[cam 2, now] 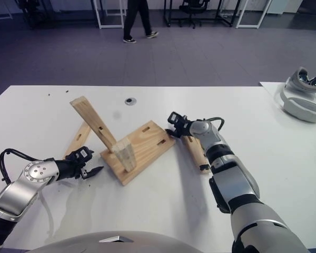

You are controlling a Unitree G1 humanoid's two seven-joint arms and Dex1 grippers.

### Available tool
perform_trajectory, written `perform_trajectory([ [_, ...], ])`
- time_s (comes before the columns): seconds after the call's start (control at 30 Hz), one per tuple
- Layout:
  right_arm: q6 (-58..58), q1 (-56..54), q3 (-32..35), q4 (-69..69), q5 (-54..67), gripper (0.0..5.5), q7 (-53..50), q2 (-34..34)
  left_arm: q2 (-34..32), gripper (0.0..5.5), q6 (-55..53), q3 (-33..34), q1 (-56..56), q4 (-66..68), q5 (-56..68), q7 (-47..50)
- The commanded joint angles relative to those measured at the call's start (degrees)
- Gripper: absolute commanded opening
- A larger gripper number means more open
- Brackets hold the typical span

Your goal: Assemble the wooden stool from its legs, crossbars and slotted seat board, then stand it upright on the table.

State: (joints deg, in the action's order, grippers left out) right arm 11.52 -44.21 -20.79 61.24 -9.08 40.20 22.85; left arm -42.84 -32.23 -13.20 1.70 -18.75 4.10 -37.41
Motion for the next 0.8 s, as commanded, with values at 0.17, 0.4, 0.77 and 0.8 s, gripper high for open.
perform_trajectory([
  [0.17, -4.67, 18.52, 2.29, -31.50, 8.98, 3.11, 20.26, 9.13, 18.56, 3.76, 6.72, 0.91, -21.09, 29.07, 3.79, 0.41],
  [0.4, -15.64, 22.65, 12.83, -48.07, 13.33, 3.11, 14.37, 13.95, 7.91, 3.76, 22.50, 9.43, -28.11, 50.16, 0.40, -5.18],
  [0.77, -1.40, 5.90, 2.40, -12.14, -3.79, 3.11, -1.95, 1.03, -0.40, 3.76, 6.49, -2.77, -11.17, 9.61, -6.93, -11.30],
  [0.8, 0.78, 5.64, 1.60, -10.25, -4.17, 3.11, 0.41, 1.21, 1.15, 3.76, 6.12, -4.65, -12.43, 11.28, -8.44, -10.36],
])
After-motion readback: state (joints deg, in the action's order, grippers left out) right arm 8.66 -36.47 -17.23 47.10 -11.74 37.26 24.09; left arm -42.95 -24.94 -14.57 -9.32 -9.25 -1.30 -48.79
